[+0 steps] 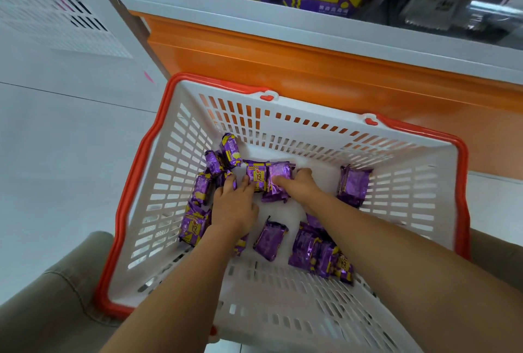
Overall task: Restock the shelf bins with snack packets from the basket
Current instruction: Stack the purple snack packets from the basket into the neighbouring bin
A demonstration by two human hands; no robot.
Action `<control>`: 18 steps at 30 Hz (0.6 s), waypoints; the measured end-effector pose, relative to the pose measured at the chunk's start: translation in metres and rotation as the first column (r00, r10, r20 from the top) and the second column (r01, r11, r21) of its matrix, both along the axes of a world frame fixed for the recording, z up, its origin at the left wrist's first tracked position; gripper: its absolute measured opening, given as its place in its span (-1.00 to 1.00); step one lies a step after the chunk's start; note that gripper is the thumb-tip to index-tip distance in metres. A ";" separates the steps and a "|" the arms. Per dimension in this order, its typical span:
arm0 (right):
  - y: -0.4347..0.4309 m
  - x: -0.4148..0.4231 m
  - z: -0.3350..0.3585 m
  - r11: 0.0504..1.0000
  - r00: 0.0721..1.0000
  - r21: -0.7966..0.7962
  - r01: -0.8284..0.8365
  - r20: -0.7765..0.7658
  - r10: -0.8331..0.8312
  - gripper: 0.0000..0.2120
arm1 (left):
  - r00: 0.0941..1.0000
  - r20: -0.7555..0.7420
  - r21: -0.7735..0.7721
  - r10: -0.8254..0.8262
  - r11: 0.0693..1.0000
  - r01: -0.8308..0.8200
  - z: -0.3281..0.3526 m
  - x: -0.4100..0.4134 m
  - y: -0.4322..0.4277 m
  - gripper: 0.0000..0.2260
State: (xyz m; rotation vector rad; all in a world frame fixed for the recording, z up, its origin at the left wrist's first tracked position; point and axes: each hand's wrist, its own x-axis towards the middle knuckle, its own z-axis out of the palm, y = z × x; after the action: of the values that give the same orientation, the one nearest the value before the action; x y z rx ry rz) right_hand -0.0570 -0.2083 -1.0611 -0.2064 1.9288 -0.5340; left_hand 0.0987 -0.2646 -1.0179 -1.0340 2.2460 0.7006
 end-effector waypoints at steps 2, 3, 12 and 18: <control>-0.003 -0.002 0.001 0.999 0.999 0.020 0.026 0.031 -0.027 -0.57 | 1.000 0.007 0.014 -0.011 1.000 0.011 0.000 0.000 0.000 -0.50; -0.005 -0.001 0.002 0.999 0.999 0.017 0.027 0.046 -0.028 -0.53 | 1.000 0.008 0.022 -0.013 1.000 0.013 0.001 0.000 0.000 -0.49; -0.002 0.007 0.015 0.996 0.989 -0.037 0.079 0.129 -0.073 -0.39 | 0.984 -0.128 0.042 0.122 0.992 -0.118 0.007 0.003 0.000 -0.42; -0.001 -0.005 0.048 0.978 0.922 -0.100 0.183 0.362 -0.135 -0.42 | 0.858 -0.509 0.075 0.061 0.997 -0.027 0.028 -0.002 0.005 -0.25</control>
State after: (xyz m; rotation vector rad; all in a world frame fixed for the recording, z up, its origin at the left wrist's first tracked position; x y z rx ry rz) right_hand -0.0625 -0.2097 -1.0127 -0.0319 1.5672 -0.7551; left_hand 0.0971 -0.2596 -0.9901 -0.9487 2.6255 1.1773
